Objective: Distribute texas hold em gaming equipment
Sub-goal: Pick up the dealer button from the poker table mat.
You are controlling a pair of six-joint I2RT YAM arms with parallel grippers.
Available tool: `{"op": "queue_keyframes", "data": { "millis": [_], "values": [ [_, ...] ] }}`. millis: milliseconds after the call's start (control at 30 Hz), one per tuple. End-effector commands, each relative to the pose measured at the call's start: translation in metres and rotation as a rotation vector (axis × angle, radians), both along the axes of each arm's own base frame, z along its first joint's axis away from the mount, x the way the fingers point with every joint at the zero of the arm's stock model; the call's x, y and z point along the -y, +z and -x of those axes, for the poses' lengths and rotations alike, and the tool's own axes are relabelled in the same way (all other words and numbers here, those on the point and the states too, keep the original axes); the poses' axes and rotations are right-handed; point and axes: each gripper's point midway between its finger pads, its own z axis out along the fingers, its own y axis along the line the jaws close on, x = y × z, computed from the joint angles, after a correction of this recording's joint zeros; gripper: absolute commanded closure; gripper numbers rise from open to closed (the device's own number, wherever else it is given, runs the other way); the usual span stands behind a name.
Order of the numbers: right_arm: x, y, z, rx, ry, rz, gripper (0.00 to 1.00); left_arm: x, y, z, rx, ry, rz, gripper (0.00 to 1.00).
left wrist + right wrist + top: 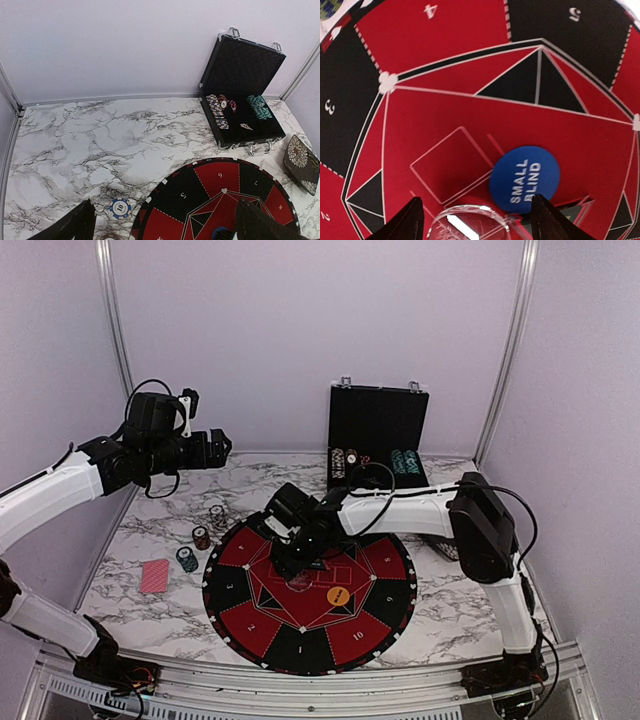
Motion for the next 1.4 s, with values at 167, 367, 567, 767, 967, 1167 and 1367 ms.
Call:
{"op": "queue_keyframes", "data": {
  "millis": [167, 367, 567, 767, 967, 1167, 1367],
  "values": [
    [0.012, 0.001, 0.024, -0.076, -0.043, 0.018, 0.31, -0.002, -0.013, 0.0, -0.036, 0.0, -0.011, 0.01],
    [0.018, -0.005, 0.031, -0.106, -0.074, 0.019, 0.31, -0.003, -0.017, -0.002, -0.043, 0.003, -0.015, 0.01],
    [0.022, -0.008, 0.039, -0.131, -0.085, 0.02, 0.31, -0.002, -0.024, -0.003, -0.061, 0.002, -0.022, 0.01],
    [0.024, -0.018, 0.046, -0.148, -0.084, 0.034, 0.32, -0.001, -0.029, -0.005, -0.072, 0.001, -0.022, 0.01],
    [0.021, -0.024, 0.049, -0.15, -0.075, 0.045, 0.35, -0.002, -0.03, -0.005, -0.078, 0.003, -0.02, 0.01],
    [0.018, -0.03, 0.054, -0.14, -0.053, 0.082, 0.35, -0.001, -0.032, -0.005, -0.082, 0.001, -0.017, 0.01],
    [0.019, -0.037, 0.057, -0.136, -0.048, 0.115, 0.32, 0.0, -0.033, -0.005, -0.087, -0.003, -0.013, 0.01]
  ]
}}
